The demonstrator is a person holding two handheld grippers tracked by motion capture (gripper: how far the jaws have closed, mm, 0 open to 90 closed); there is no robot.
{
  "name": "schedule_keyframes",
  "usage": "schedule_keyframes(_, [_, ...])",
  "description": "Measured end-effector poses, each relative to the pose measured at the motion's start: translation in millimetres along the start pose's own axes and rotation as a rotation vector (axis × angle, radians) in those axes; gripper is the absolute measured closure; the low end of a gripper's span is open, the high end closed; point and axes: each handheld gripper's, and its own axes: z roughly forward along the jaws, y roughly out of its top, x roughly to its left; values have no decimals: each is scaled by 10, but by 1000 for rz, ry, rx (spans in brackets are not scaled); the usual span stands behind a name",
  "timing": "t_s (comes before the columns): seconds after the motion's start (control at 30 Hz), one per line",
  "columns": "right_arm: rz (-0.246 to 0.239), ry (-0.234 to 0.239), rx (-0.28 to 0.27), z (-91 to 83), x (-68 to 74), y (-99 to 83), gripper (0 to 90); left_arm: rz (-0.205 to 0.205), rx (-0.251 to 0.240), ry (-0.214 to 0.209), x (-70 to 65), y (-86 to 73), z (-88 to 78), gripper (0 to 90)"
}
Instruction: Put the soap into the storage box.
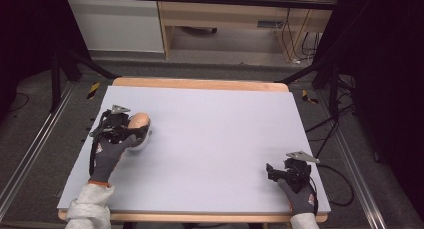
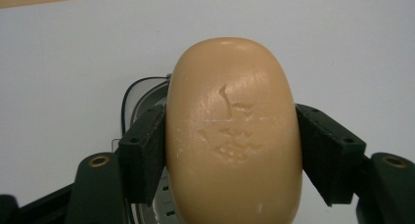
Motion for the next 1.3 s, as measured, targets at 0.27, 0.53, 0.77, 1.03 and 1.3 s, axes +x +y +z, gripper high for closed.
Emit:
schedule_keyframes(0.27, [0,1,0,0,0,0,66,-5,23,19,43,-49,83,313])
schedule_keyframes(0.53, [3,2,1,0,4,0,66,-12,40,40,85,-92,142,313])
schedule_keyframes(0.77, [-4,3,2,1,3,0,66,-9,54,47,93,-112,178,313])
schedule_keyframes(1.03, [-5,3,2,0,4,-1,66,-20,50,37,104,-119,184,312])
schedule_keyframes(1.3, [-6,4,0,-3,7,0,66,-14,51,32,74,-125,203,304])
